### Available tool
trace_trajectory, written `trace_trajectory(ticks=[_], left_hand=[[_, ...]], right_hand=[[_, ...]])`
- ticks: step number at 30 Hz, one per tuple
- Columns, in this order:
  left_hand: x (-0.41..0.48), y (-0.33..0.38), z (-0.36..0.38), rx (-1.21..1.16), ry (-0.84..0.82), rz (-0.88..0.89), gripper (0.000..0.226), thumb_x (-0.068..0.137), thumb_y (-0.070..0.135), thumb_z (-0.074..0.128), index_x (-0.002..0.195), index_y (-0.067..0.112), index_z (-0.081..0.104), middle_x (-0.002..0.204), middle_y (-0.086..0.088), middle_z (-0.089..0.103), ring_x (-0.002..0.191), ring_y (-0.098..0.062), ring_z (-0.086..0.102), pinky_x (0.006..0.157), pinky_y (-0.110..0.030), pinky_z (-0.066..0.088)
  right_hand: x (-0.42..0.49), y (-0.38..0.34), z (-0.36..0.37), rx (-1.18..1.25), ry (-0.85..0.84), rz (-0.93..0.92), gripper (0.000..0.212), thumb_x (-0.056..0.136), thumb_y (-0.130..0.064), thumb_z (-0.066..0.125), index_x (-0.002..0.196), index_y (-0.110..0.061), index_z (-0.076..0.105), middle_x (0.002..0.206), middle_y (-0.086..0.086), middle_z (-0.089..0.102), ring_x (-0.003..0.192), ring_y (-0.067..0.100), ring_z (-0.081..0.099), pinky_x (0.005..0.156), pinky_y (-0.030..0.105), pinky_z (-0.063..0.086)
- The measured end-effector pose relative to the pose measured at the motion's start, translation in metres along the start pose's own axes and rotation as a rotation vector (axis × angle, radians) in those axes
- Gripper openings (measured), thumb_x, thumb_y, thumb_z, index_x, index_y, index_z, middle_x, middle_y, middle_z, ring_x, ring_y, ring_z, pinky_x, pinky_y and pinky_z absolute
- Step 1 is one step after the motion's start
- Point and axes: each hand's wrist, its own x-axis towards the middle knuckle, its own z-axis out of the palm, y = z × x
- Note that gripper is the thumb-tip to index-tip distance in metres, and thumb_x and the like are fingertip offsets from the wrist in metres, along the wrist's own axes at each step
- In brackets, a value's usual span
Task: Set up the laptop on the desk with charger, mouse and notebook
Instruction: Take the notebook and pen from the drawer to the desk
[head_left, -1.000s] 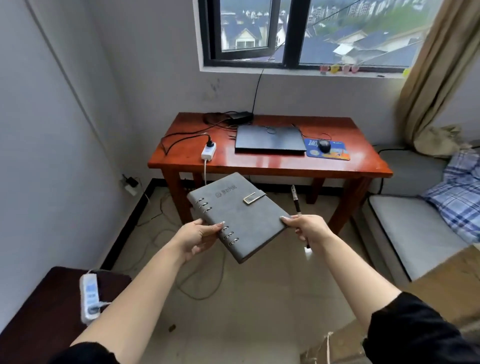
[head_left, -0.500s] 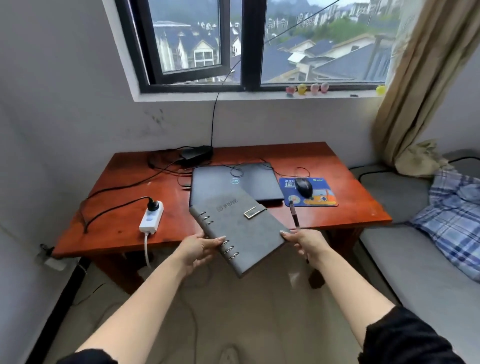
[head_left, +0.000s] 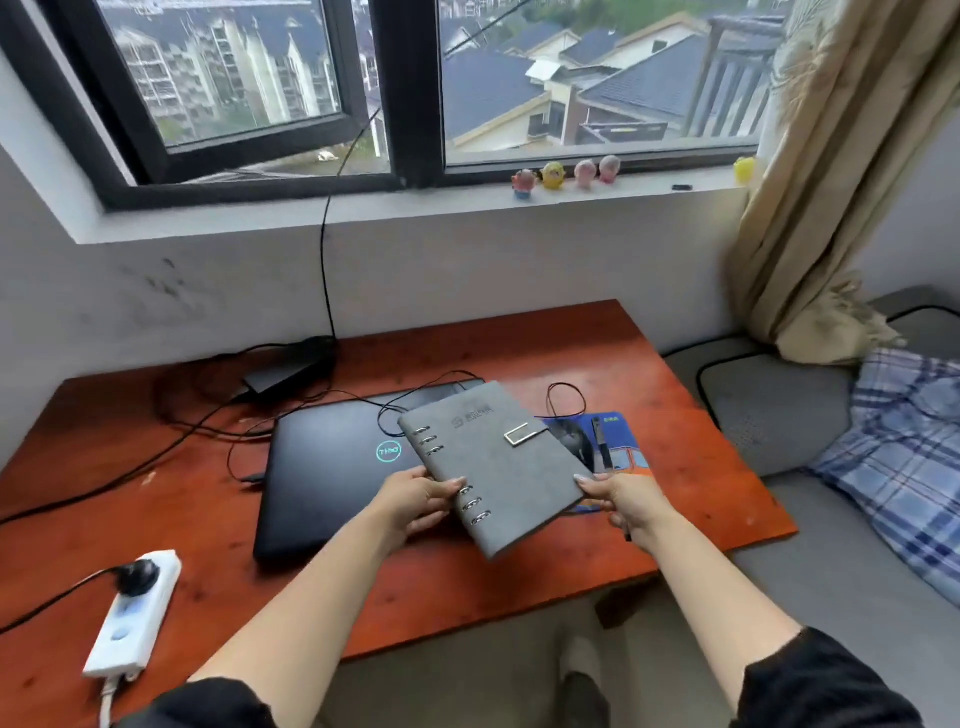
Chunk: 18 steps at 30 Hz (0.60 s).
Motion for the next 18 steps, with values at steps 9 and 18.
trace_trajectory(ticks=[9,18], left_hand=[[0.138,0.084,0.125,-0.065,0.09,-0.042,0.022,0.088,0.001,0.062,0.107,0.011,0.06,0.081,0.0,0.066,0.056,-0.007,0.059,0.042,-0.011,0.047],[0.237,0.149,0.197,-0.063,0.215,-0.042,0.036,0.089,-0.013,0.051,0.123,-0.001,0.056,0.066,0.003,0.065,0.036,0.002,0.057,0.036,-0.011,0.044]], right_hand=[[0.157,-0.088,-0.09,-0.083,0.036,0.066,0.01,0.077,-0.003,0.076,0.082,-0.007,0.068,0.064,0.002,0.054,0.046,0.008,0.031,0.03,0.015,0.018],[0.271,-0.132,-0.137,-0.188,-0.04,0.088,0.029,0.07,-0.01,0.083,0.096,-0.006,0.071,0.071,0.008,0.058,0.044,0.007,0.032,0.034,0.016,0.021]])
